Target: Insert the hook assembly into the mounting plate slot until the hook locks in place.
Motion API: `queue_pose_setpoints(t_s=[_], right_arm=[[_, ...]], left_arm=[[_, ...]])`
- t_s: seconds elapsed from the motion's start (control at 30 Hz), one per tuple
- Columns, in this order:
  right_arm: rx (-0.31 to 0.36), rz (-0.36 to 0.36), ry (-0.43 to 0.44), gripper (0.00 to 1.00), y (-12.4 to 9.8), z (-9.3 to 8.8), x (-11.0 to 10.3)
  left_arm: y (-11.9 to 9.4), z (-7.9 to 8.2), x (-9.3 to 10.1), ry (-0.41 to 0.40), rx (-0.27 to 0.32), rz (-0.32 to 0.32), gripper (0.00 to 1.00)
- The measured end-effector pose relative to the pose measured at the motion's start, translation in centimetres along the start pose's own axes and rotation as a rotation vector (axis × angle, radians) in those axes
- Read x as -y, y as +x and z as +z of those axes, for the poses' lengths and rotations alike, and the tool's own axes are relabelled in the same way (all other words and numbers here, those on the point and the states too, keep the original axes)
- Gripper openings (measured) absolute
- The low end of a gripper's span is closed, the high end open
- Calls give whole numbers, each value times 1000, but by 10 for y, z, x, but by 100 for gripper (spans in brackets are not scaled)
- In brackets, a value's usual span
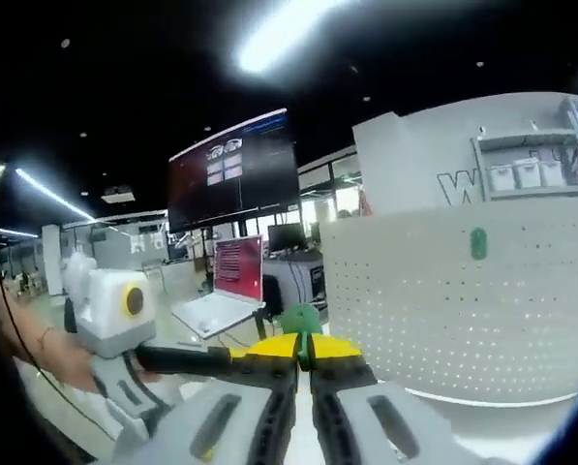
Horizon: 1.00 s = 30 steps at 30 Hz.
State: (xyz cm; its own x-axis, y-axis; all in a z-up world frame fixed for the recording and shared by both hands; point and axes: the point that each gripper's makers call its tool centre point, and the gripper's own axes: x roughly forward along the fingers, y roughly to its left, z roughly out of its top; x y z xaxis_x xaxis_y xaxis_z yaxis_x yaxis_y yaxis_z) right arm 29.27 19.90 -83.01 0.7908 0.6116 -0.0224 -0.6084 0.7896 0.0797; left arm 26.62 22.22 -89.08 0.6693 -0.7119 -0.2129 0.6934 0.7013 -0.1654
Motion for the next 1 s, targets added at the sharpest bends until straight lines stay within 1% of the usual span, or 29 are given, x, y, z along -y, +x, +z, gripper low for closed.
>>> queue_pose_setpoints(t_s=[0.03,0.07,0.2,0.3,0.33,0.37,0.4,0.43,0.47,0.5,0.63,0.67,0.7,0.77,0.83,0.93,1.0], right_arm=[[9,-13,-3,0,1,1,3],[13,-28,-8,0,2,2,7],[27,-100,-31,0,4,4,24],[34,-141,-30,0,7,5,37],[40,-167,-35,0,7,6,43],[62,-198,-12,0,7,8,50],[69,-223,19,0,6,9,55],[62,-250,16,0,6,8,61],[67,-262,13,0,6,8,64],[72,-292,26,0,6,8,72],[73,-331,24,0,9,9,85],[76,-345,3,0,10,11,90],[76,-349,7,0,11,11,92],[80,-368,23,0,12,14,101],[79,-391,1,0,14,17,110],[88,-413,-1,0,17,21,123],[94,-433,-7,0,18,24,134]], left_arm=[[-1,2,-4,-12,4,20,88],[-2,4,-4,-16,13,19,90],[-2,10,-5,-22,31,30,92],[-2,11,-9,-38,39,37,95],[-2,10,-10,-42,39,39,95],[-2,10,-11,-47,38,40,94],[-3,10,-12,-54,38,41,93],[-4,11,-13,-59,44,46,93],[-4,12,-14,-60,49,52,95],[-4,12,-14,-61,48,54,96],[-4,13,-17,-82,58,56,97],[-3,12,-18,-91,54,52,96],[-3,11,-18,-94,50,51,95],[-2,11,-18,-88,46,52,97],[-1,11,-19,-94,43,48,97],[0,11,-21,-99,44,46,97],[2,10,-21,-76,31,44,98]])
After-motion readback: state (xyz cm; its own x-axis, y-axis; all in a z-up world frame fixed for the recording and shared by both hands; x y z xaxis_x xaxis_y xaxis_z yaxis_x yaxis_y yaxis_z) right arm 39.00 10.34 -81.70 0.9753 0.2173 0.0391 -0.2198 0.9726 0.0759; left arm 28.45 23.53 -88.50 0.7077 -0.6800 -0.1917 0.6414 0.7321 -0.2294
